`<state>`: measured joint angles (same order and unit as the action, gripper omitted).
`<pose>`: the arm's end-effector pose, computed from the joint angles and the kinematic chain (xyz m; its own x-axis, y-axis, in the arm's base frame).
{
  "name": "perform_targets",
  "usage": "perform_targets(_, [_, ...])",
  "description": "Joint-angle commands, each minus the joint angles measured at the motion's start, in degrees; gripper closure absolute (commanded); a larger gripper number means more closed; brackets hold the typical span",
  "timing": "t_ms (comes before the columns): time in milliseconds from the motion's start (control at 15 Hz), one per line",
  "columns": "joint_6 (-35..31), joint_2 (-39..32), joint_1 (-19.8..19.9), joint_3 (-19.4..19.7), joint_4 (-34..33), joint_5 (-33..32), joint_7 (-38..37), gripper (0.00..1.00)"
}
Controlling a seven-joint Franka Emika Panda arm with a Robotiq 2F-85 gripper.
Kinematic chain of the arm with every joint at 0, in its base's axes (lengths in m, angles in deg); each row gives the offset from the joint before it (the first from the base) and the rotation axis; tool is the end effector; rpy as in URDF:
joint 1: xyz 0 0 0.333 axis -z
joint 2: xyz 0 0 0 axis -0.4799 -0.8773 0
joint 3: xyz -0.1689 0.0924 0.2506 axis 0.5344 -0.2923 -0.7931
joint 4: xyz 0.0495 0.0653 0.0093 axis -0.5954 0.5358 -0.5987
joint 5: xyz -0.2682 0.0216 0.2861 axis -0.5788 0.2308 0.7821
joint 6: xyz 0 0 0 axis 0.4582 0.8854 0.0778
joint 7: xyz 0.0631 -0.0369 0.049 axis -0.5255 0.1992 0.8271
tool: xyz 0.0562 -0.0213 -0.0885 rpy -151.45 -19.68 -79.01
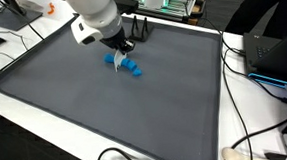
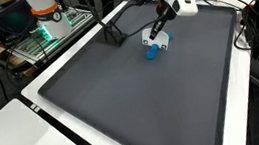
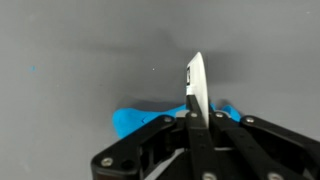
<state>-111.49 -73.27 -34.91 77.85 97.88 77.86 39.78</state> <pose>0.6373 0.0808 0.2303 0.9269 0.0484 -0.3722 0.0774 -0.9950 0.0635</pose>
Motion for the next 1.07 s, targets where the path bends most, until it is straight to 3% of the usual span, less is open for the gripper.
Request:
perform_targets(0, [-0.5, 1.5, 0.65, -0.63, 4.28, 0.94, 1.26, 0.99])
perform_targets(1000, [-0.91, 5.76, 0.61, -0.68, 5.39, 1.12, 0.99, 0.99])
